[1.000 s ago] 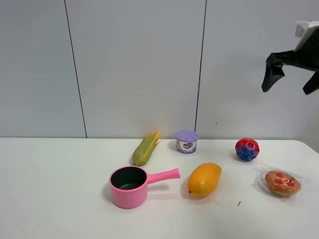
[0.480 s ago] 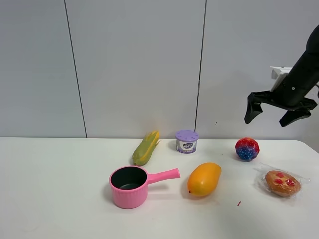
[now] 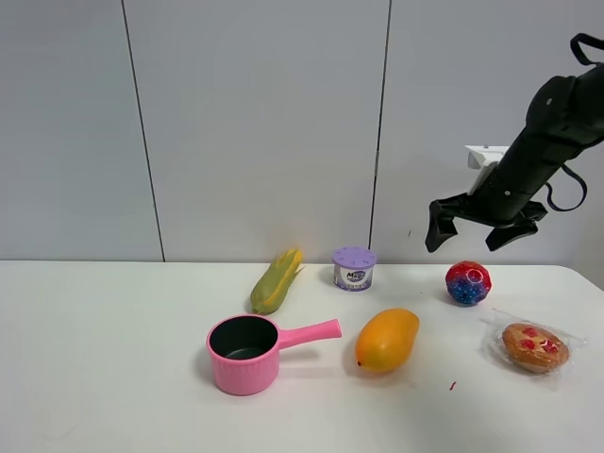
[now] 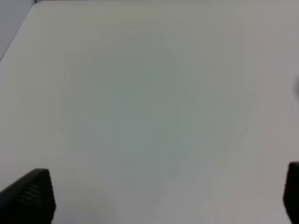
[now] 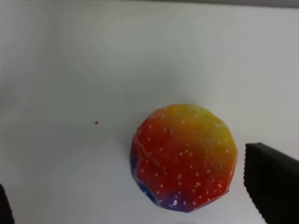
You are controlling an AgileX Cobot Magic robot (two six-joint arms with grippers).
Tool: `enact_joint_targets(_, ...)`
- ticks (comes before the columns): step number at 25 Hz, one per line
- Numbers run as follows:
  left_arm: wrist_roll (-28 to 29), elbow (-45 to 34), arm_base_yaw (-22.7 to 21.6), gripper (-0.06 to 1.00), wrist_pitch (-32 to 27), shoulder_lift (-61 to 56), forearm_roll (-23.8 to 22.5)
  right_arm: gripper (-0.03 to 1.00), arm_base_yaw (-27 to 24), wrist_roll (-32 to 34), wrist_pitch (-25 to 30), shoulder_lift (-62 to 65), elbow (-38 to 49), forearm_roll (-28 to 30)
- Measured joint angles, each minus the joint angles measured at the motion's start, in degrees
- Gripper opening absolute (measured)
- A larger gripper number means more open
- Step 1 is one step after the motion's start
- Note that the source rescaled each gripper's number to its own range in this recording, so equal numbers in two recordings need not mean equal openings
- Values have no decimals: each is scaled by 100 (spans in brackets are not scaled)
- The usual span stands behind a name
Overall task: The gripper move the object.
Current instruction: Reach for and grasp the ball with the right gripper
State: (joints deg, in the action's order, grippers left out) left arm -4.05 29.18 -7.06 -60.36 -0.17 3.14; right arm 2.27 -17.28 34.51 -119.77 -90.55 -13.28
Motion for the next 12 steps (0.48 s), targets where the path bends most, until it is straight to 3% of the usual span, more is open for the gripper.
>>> enact_joint_targets(12, 2, 0, 0, 100, 0, 0, 0, 100, 0, -4, -129, -274, 0, 944)
